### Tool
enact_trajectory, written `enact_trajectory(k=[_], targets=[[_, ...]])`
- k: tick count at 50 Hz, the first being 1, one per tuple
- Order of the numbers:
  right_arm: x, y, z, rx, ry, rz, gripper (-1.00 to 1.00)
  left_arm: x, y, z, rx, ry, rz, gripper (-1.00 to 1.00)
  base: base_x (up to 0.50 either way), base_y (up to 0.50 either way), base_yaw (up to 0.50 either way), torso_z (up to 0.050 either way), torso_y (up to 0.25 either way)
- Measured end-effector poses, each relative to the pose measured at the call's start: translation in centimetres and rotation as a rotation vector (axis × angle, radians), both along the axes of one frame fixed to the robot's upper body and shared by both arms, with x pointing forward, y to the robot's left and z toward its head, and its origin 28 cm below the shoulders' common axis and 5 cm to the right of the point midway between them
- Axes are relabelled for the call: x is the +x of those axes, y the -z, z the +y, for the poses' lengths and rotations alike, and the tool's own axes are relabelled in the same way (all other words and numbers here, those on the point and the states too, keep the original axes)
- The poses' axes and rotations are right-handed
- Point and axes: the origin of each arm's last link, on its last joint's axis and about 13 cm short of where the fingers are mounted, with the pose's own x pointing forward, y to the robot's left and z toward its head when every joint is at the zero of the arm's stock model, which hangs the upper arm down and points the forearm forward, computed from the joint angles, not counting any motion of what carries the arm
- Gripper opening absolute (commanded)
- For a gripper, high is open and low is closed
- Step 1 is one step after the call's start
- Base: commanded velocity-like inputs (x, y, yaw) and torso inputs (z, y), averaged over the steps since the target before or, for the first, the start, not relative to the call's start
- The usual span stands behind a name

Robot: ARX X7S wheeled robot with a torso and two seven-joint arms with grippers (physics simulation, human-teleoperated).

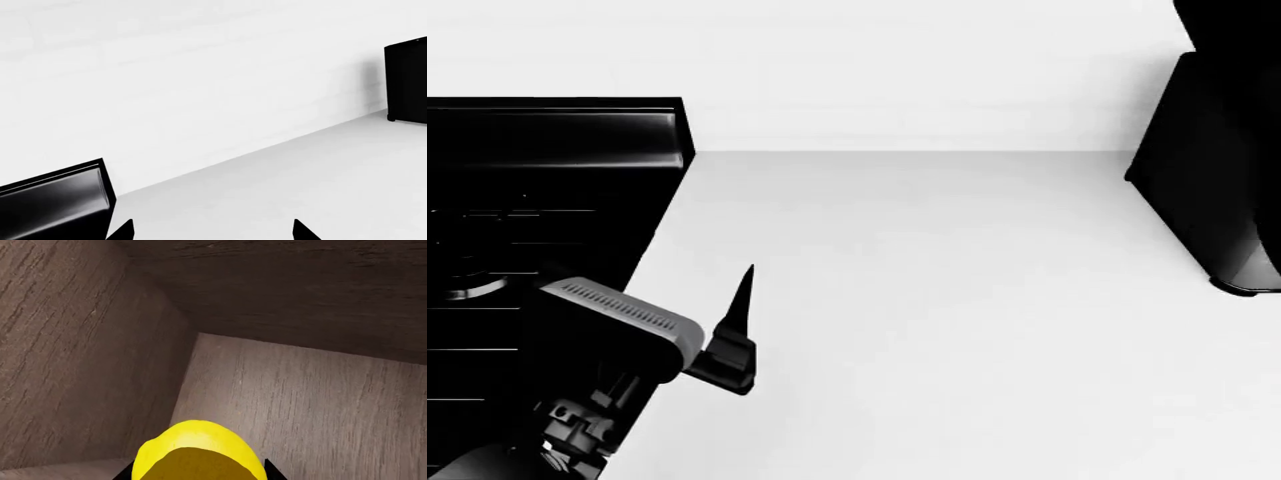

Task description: Pick the apricot, lemon from the counter and place them in the cabinet. Then close the cabinet.

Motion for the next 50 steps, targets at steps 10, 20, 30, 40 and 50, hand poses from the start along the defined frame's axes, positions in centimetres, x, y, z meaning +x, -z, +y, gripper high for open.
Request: enact_trajectory(k=[10, 20, 30, 40, 50], targets=[[0.0, -0.7, -0.9, 0.018, 0.047, 0.041, -1.00, 0.0, 0.0, 0.0, 0.000, -0.001, 0.000, 1.00, 0.00, 0.00, 0.00, 0.000, -0.007], [0.0, -1.0, -1.5, 0.007, 0.097, 0.062, 1.00, -0.1, 0.0, 0.1, -0.001, -0.002, 0.000, 1.00, 0.00, 0.00, 0.00, 0.000, -0.007], [0.0, -1.2, -1.8, -0.004, 0.103, 0.068, 1.00, -0.1, 0.0, 0.1, -0.002, -0.003, 0.000, 1.00, 0.00, 0.00, 0.00, 0.000, -0.006], [0.0, -1.1, -1.8, -0.004, 0.105, 0.062, 1.00, -0.1, 0.0, 0.1, -0.003, -0.003, 0.000, 1.00, 0.00, 0.00, 0.00, 0.000, -0.005], [0.3, -0.9, -1.8, -0.005, 0.097, 0.038, 1.00, -0.1, 0.0, 0.1, -0.003, -0.002, 0.000, 1.00, 0.00, 0.00, 0.00, 0.000, -0.002]])
